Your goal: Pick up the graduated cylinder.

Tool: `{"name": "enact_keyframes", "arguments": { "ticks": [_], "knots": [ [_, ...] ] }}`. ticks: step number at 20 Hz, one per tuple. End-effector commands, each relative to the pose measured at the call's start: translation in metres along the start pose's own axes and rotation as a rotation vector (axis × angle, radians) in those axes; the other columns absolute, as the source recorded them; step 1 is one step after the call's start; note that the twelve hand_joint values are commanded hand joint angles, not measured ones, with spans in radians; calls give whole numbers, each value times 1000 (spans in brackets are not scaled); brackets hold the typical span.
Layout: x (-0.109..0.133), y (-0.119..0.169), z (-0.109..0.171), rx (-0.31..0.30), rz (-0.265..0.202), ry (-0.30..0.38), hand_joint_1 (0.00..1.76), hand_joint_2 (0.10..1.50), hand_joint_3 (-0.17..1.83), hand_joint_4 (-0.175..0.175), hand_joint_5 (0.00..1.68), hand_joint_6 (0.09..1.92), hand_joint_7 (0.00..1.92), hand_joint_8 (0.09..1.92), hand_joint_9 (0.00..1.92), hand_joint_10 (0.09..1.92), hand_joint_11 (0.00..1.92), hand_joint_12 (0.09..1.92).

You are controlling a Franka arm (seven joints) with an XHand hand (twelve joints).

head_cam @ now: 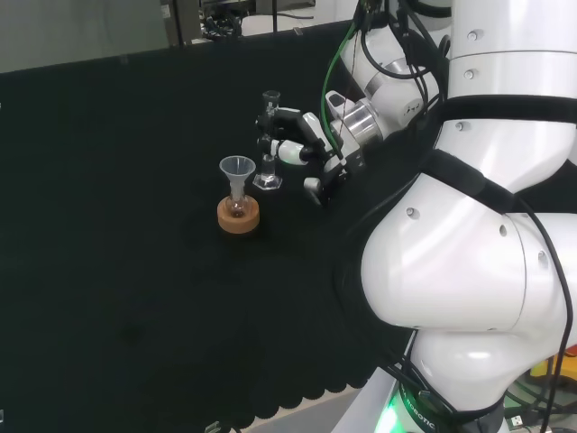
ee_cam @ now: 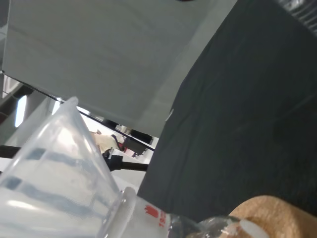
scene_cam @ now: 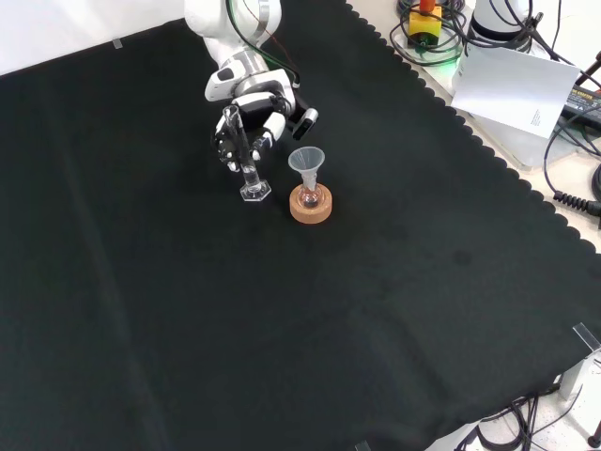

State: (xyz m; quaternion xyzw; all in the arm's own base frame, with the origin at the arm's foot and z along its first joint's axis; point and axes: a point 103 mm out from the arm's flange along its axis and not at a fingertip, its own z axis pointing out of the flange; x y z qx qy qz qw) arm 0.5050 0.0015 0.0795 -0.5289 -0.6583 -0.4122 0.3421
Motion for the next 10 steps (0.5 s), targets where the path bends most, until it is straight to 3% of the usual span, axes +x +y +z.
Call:
{"name": "enact_keyframes", "arguments": {
  "ticks": [1,4,10],
  "knots": [
    [7,1,-12,13,-20,-111,1129,1228,-38,-170,812,1236,846,786,1160,418,1048,863],
    [11,2,-20,18,-36,-158,1208,1201,-4,-175,811,1242,836,1166,1190,413,1074,858],
    [20,3,-41,35,-58,-252,1244,1159,-1,-175,882,1139,908,1139,1294,309,1139,823]
  ]
}}
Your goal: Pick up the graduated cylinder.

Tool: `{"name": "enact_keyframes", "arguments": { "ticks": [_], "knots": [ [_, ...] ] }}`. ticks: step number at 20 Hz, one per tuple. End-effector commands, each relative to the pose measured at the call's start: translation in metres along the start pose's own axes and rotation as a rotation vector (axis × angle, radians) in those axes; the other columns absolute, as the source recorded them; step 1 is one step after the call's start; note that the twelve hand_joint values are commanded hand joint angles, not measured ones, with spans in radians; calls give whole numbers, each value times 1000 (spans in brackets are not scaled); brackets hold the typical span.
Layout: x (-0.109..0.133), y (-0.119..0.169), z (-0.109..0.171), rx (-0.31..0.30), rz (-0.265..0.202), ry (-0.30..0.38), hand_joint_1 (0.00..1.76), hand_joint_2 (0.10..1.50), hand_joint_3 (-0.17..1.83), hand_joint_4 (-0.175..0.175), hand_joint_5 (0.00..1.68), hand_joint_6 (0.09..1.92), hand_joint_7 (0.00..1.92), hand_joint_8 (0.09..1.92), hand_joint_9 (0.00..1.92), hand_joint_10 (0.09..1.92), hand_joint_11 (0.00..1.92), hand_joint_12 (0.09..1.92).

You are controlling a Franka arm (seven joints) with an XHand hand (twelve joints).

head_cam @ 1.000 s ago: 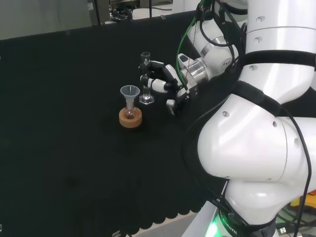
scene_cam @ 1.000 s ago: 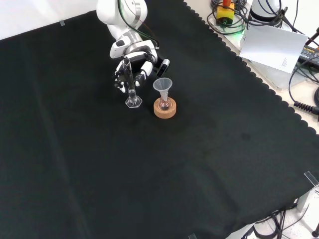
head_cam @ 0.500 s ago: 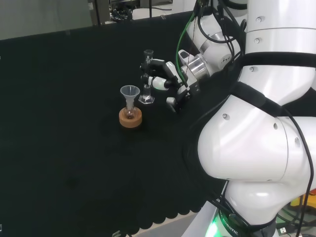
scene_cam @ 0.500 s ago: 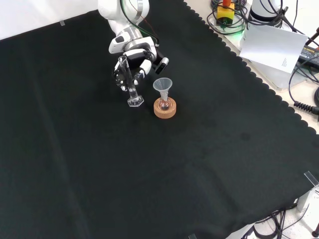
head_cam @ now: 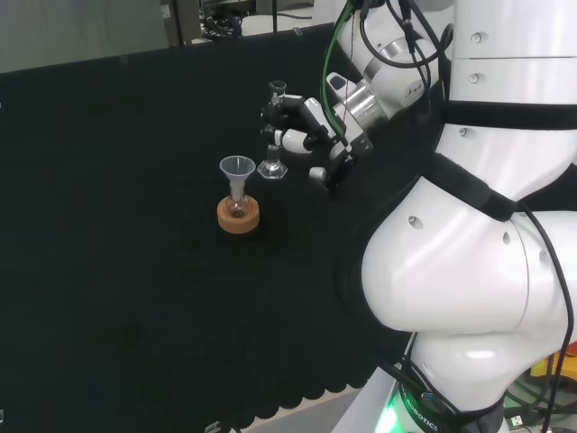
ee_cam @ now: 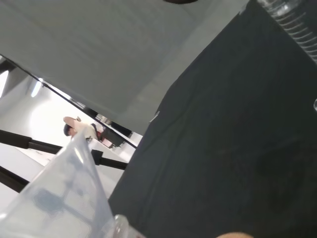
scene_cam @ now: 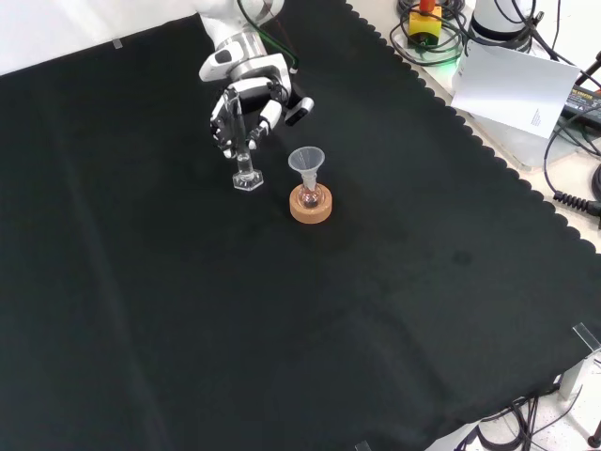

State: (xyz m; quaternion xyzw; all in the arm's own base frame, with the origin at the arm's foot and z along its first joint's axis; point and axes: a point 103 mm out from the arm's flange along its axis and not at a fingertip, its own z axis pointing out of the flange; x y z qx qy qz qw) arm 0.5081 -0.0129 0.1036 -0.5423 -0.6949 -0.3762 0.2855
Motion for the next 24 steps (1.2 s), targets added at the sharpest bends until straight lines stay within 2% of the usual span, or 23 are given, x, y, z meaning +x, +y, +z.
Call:
{"name": "enact_keyframes", "arguments": {
  "ticks": [1,5,8,14,24],
  "knots": [
    [3,-3,-21,33,-18,-115,1247,1153,-1,-175,892,1123,920,1123,1315,283,1151,812],
    [7,-4,-31,60,-28,-168,1252,1141,-1,-175,916,1088,946,1085,1357,231,1175,794],
    [12,-3,-41,117,-27,-216,1256,1133,-1,-175,929,1067,962,1061,1385,196,1188,779],
    [23,-7,-60,182,-5,-301,1265,1114,-3,-175,967,1008,1008,995,1448,164,1206,760],
    [48,-22,-83,288,7,-448,1266,1109,-3,-175,975,995,1018,981,1469,155,1219,754]
  ]
}}
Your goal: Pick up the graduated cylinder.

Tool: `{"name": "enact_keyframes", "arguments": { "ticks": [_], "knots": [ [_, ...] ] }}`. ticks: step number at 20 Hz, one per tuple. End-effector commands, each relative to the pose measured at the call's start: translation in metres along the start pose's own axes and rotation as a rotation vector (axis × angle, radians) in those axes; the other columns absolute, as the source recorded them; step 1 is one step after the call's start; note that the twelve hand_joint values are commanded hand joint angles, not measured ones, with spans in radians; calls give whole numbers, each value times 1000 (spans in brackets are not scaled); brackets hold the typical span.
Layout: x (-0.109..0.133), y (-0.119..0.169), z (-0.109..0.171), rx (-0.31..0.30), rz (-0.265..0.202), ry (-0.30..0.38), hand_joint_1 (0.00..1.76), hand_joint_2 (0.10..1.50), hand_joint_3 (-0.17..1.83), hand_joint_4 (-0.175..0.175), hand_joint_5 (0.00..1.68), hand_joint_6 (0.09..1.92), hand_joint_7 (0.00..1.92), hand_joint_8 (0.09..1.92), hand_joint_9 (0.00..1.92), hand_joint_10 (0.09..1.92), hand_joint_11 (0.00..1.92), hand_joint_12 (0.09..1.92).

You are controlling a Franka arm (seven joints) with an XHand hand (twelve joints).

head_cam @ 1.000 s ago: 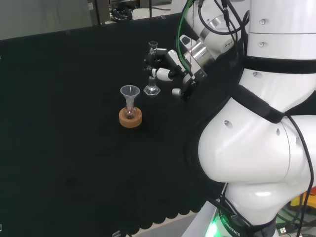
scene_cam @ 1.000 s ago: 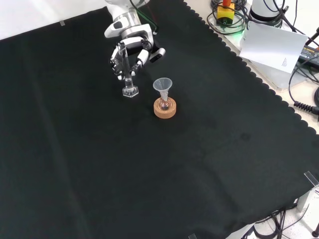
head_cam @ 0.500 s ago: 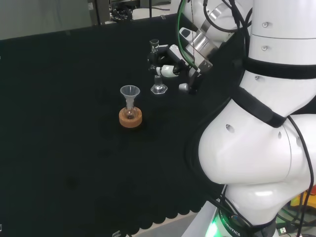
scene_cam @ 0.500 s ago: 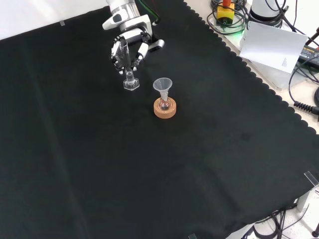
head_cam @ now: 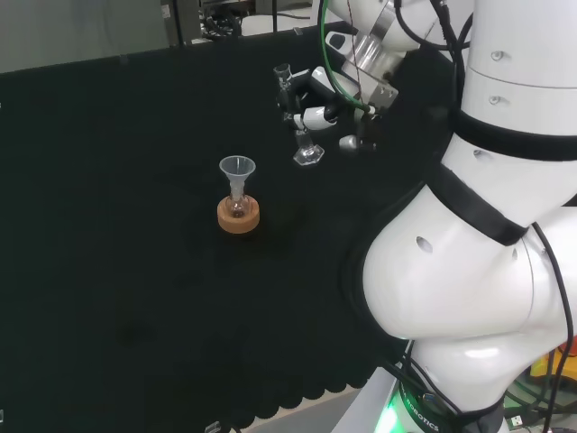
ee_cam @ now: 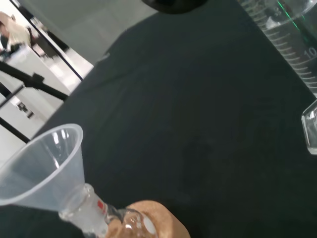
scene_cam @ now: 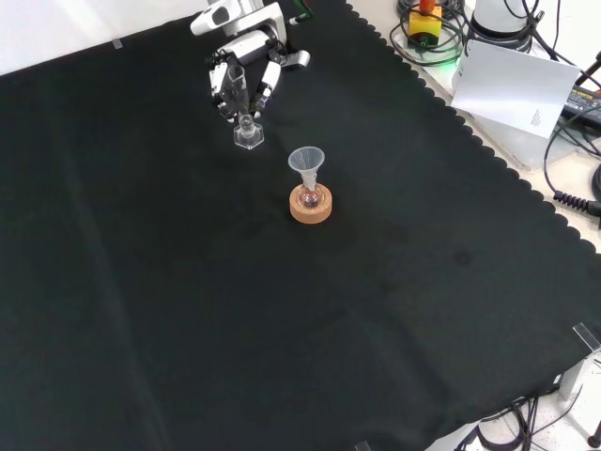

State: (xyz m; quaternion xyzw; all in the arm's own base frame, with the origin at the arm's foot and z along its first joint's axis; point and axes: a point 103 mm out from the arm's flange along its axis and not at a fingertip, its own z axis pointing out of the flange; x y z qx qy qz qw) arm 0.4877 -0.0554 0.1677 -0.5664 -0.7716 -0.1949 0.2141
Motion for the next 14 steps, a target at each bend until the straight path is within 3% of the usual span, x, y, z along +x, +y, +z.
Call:
{"name": "enact_keyframes", "arguments": {
  "ticks": [1,14],
  "knots": [
    [10,-15,-16,84,7,-97,1267,1109,-3,-175,976,994,1019,980,1470,155,1220,753],
    [40,-44,-28,265,18,-225,1268,1106,-2,-175,982,984,1026,969,1481,145,1223,744]
  ]
}}
